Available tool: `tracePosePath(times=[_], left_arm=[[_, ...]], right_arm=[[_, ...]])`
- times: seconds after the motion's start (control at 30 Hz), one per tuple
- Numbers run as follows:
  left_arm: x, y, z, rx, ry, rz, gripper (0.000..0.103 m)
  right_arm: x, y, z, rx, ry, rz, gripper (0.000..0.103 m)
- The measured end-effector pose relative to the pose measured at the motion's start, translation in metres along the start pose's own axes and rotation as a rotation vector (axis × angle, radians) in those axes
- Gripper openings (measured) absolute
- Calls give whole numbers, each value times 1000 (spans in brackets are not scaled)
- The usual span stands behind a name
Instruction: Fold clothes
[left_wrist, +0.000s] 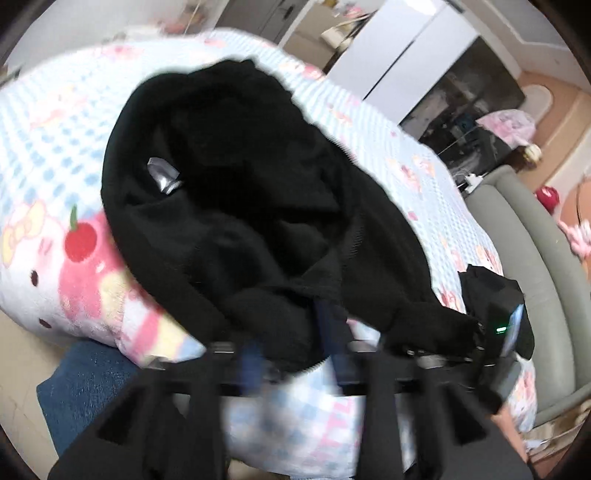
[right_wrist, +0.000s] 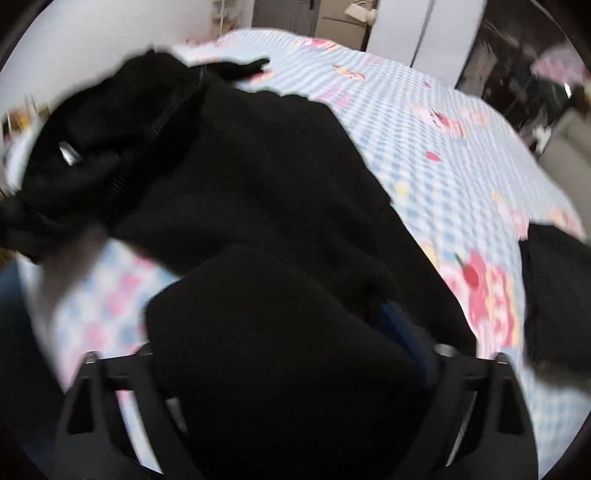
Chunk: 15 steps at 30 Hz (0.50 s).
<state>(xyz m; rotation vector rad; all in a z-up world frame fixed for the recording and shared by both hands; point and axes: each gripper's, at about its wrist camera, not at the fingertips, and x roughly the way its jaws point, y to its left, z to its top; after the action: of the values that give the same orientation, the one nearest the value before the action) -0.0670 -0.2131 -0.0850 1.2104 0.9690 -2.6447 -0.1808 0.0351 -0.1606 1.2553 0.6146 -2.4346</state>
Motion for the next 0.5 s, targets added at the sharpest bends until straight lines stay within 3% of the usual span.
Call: tracePosePath(times=[0.1,0.17,0.23,0.3,0.33,0.4,0.5], left_arm=[[27,2,5,-29,66,0,74],[44,1,2,-21,67,-8,80],[62,-9,6,10,59,19,74],[66,-26,11,57,37,37,27],[63,-36,14,82,16,36,25],[41,-57,26,170,-78,55,16],[9,-87,49,306,-183,76,13]], right_arm=[[23,11,2,-92,47,-46,102],[31,16,1,-138,44,-52,103],[35,21,1,-167,39,-58,103],[28,20,1,-168,16,-54,87],[19,18,1,-156,-2,-43,60],[-8,10,-3,-145,-58,-80,26],[-46,-26,-7,-93,-124,-231,20]])
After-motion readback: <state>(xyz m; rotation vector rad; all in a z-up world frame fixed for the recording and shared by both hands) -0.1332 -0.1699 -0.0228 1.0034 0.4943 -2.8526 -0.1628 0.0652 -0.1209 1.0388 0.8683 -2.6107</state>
